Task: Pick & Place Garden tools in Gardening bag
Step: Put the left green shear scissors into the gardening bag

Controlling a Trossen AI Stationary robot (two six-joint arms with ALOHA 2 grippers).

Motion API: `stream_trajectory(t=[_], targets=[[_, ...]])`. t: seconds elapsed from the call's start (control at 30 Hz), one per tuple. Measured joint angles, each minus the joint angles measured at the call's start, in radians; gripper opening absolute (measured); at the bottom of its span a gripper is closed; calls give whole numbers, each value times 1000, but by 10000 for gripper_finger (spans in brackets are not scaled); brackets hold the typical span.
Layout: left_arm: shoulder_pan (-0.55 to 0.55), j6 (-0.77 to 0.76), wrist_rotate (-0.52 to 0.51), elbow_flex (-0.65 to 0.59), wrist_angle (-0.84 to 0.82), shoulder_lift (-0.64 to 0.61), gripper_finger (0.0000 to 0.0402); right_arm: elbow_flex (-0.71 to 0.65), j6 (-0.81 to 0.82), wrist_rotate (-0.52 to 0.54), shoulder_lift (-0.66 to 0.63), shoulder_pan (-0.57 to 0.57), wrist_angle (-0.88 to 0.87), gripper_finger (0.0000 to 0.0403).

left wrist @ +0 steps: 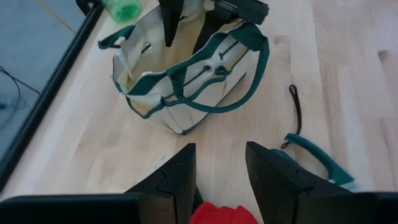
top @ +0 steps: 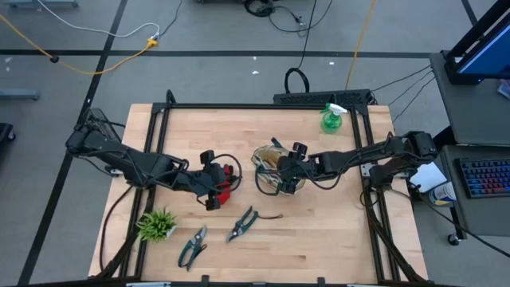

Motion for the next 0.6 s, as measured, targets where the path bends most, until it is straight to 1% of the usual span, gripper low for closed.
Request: stream_trajectory(t=[0.13,0.3,0.43,0.5,0.6], targets=[[3,120,-2,0,0,0,145,0,0,0,0,0,4,195],[3,223,-1,0,0,0,145,0,0,0,0,0,90,192],[3,230,-1,0,3,0,145,0,-1,1,0,0,222,194],[3,228,-1,0,30,0,145,0,-6,0,0,0,270,194],[3,223,-1,0,93,0,145,0,-107,2,0,0,318,191]])
